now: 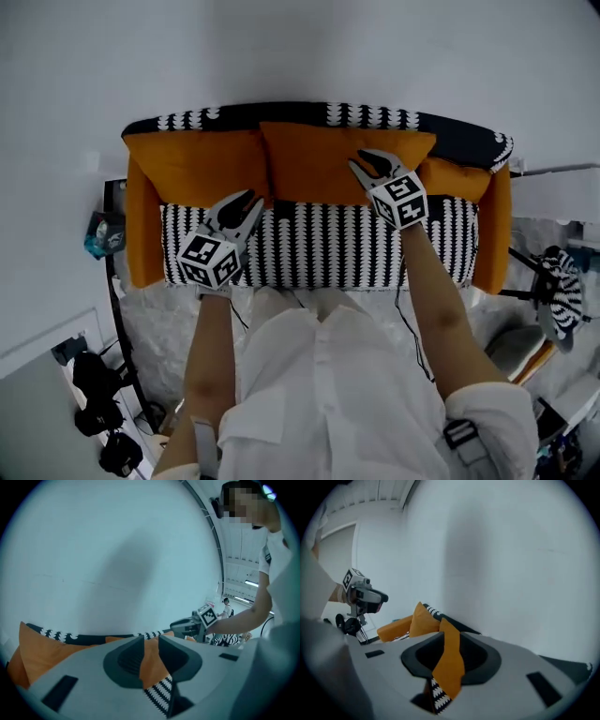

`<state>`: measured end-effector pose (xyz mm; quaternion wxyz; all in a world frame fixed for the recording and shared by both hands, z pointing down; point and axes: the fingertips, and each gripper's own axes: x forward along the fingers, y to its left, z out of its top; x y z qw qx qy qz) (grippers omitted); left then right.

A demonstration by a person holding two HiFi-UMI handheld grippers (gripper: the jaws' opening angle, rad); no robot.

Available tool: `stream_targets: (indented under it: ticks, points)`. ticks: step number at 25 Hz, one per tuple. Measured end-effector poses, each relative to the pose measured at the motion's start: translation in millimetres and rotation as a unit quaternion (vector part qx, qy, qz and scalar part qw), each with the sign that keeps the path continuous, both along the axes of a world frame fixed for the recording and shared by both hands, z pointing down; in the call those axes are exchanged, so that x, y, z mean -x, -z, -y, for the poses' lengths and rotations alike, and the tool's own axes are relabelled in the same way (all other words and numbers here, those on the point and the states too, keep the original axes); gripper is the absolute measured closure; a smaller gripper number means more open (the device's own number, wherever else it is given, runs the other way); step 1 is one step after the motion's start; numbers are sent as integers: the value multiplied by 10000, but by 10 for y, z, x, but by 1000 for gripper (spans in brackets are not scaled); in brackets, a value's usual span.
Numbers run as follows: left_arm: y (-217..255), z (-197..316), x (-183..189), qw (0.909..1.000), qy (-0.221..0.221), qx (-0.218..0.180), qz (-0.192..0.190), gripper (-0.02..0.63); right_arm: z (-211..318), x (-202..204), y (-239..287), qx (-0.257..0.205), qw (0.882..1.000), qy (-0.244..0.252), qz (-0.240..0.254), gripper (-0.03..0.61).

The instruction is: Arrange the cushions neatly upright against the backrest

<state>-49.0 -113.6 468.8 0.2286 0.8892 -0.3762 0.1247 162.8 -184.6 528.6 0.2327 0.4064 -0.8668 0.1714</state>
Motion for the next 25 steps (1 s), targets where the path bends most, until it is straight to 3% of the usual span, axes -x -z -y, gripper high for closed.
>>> stream_targets:
  ticks: [8, 17, 25]
  points:
    - [839, -25, 56, 9932, 398, -1055, -277, 538, -438, -316, 1160, -1242, 9880, -610, 688, 549]
    - [1732, -260, 478, 9720, 946, -2128, -328, 600, -1008, -708, 1877, -1812, 9739, -1028, 904, 571]
    - [1993, -539, 583, 9649, 1060, -2385, -305, 598, -1246, -713, 2303, -2243, 9636, -1023, 1037, 572]
